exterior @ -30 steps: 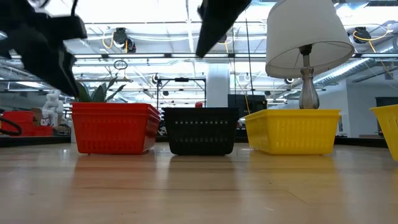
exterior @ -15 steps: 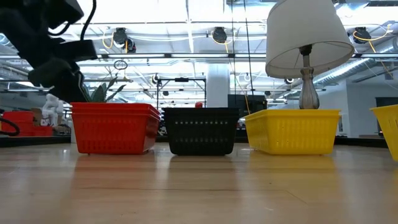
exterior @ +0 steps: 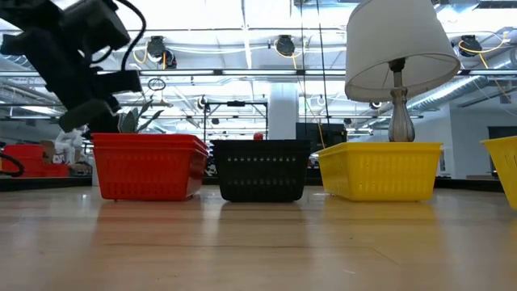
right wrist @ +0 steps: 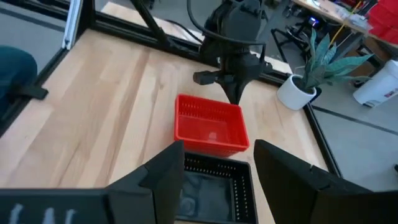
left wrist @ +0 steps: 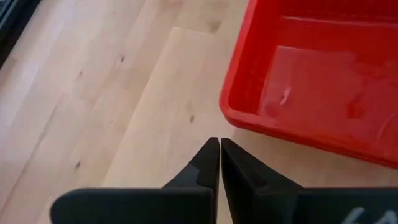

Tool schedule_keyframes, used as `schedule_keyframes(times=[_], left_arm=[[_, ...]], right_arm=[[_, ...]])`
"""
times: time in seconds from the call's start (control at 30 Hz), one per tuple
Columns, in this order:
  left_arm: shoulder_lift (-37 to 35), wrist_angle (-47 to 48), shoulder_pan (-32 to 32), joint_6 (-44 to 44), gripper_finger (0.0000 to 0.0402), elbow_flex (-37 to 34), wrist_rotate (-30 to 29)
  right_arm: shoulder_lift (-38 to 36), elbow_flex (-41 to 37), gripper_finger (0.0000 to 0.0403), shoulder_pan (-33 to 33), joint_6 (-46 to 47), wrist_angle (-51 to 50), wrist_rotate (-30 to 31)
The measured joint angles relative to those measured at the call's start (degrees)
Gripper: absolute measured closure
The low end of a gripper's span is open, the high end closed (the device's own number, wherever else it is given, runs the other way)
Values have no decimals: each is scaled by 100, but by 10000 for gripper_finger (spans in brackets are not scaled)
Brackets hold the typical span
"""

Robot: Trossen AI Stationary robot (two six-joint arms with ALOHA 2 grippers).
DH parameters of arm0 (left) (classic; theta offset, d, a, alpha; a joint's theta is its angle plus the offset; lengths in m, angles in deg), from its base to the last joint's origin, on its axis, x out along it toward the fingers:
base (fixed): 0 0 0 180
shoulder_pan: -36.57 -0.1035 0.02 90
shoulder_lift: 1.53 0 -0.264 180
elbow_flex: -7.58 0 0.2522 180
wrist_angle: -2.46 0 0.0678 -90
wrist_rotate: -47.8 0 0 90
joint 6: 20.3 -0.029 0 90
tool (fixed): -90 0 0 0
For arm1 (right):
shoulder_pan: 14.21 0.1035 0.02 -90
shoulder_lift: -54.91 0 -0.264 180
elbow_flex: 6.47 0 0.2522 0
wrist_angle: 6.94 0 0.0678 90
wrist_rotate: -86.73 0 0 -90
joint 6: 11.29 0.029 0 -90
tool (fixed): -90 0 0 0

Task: Stack baskets by color
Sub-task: Adjust the red bin, then stack the bottom yellow bin on top of the top yellow bin

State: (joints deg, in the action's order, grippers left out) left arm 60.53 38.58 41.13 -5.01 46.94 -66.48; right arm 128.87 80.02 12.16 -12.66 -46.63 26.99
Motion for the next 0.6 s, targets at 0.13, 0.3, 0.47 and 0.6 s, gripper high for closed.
schedule_keyframes(times=[0.13,0.3,0.47,0.6], left_arm=[[117,-97,-105,-15,390,0,-1],[165,-512,-165,-175,397,2,96],[176,-602,-167,-259,384,4,112],[168,-591,-166,-273,391,4,9]], right_arm=[[-27,-48,213,0,-20,13,-2],[8,-48,213,0,-107,86,-2],[6,-48,213,0,-96,96,-11],[6,-48,213,0,-88,91,-17]])
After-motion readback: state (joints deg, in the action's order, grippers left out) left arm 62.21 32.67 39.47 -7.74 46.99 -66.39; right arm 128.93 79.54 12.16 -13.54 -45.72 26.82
